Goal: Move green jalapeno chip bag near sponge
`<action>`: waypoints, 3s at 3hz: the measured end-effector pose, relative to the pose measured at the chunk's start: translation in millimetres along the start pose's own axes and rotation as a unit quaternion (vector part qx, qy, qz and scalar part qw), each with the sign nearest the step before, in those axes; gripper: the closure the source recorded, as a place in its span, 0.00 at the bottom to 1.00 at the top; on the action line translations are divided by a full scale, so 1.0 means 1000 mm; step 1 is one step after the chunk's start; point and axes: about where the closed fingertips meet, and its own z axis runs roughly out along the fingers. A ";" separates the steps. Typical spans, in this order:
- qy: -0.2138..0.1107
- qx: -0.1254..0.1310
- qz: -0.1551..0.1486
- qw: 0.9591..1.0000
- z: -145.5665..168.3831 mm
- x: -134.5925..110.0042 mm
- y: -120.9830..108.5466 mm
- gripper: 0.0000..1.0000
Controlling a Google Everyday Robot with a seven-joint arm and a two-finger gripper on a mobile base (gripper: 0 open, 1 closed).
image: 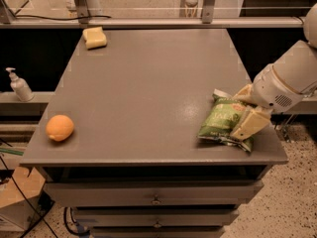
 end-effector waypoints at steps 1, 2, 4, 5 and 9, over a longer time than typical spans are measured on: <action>0.000 0.000 0.000 1.000 0.000 0.000 0.000 1.00; 0.000 0.000 0.000 1.000 -0.001 0.000 0.000 1.00; 0.000 0.000 0.000 1.000 -0.002 -0.001 0.000 0.82; 0.000 0.000 0.000 1.000 -0.003 -0.002 0.000 0.59; -0.071 0.029 -0.032 0.997 -0.018 -0.044 -0.014 0.00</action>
Offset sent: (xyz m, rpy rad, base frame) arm 0.0206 0.0538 0.2191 -0.0219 -0.3486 0.1688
